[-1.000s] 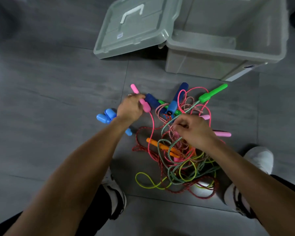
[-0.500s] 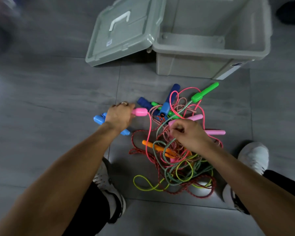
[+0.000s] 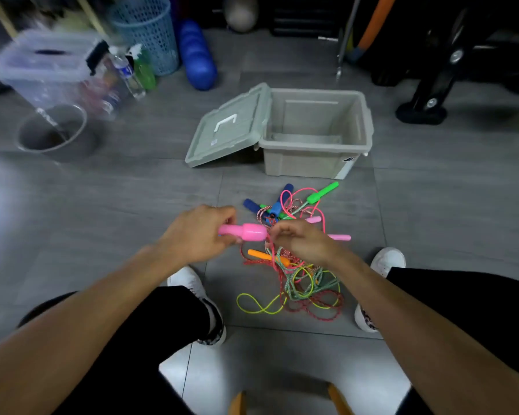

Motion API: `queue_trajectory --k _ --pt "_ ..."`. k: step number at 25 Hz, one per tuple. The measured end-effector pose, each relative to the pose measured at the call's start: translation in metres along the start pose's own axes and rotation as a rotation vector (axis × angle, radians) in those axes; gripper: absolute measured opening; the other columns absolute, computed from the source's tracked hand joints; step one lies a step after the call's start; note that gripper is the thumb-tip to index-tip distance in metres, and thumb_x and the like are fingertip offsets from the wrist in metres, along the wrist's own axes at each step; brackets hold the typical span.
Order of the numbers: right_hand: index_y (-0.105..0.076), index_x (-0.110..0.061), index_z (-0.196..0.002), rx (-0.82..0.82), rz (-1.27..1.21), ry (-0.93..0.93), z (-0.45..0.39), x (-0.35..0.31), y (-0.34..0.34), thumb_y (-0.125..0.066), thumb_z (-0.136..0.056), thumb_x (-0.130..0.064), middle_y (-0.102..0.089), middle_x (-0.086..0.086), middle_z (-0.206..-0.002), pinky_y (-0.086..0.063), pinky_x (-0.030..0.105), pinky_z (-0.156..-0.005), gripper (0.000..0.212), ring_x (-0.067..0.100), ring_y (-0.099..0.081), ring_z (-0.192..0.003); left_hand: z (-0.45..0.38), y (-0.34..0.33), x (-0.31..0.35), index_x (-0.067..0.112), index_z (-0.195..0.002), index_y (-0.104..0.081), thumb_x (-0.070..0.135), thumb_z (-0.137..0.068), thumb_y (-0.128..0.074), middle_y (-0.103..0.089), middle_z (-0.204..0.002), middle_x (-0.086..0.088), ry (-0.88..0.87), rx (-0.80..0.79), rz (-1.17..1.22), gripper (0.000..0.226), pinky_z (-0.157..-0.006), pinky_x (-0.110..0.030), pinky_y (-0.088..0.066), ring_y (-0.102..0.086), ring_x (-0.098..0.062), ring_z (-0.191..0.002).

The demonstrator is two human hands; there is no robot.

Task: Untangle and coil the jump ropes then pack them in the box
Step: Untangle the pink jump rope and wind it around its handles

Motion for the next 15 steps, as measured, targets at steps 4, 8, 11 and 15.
queue_trajectory --k 4,8,11,15 --pt "-0.059 -0.009 -0.08 0.107 -0.185 0.129 0.036 -0.03 0.009 -0.048 -0.097 -0.008 -0.064 0.007 -0.078 -0.05 0.03 -0.074 0.021 0.013 -0.062 -0.072 0.04 0.019 0.03 0.015 -0.087 -0.061 0.024 -0.082 -0.074 -0.068 -0.067 -0.002 0.175 0.055 0.698 0.017 -0.047 -0.02 -0.038 -0.049 -0.009 -0.048" --pt "-0.059 -0.02 -0.076 0.218 -0.128 0.159 0.06 -0.047 0.017 -0.046 -0.097 -0.009 -0.061 0.003 -0.07 -0.05 0.039 -0.076 0.027 0.022 -0.061 -0.073 0.043 0.019 0.046 0.011 -0.094 -0.059 0.022 -0.089 -0.067 -0.064 -0.066 -0.006 0.411 0.189 1.36 0.015 -0.038 -0.016 -0.033 -0.043 -0.01 -0.04" --pt "-0.061 -0.019 -0.081 0.204 0.155 0.05 0.075 -0.04 0.021 -0.046 -0.096 -0.014 -0.062 0.002 -0.073 -0.048 0.031 -0.064 0.022 0.019 -0.06 -0.071 0.026 0.023 0.043 0.014 -0.094 -0.056 0.024 -0.093 -0.061 -0.059 -0.06 0.0 0.519 0.282 1.709 0.011 -0.035 -0.014 -0.029 -0.042 -0.007 -0.038" --pt "-0.067 -0.012 -0.1 0.308 0.396 0.114 0.093 -0.057 0.032 -0.046 -0.097 -0.013 -0.057 -0.007 -0.073 -0.043 0.017 -0.056 0.021 0.001 -0.054 -0.057 0.007 0.014 0.047 0.012 -0.091 -0.057 0.028 -0.094 -0.06 -0.058 -0.068 -0.002 0.68 0.246 1.668 0.016 -0.033 -0.013 -0.03 -0.043 -0.004 -0.034"
Point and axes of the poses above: each hand's wrist, its own z-axis away from the middle knuckle, its own y-axis out of the back of the hand, x = y × z, the point moved 2 cm from there along -z, towards the middle knuckle
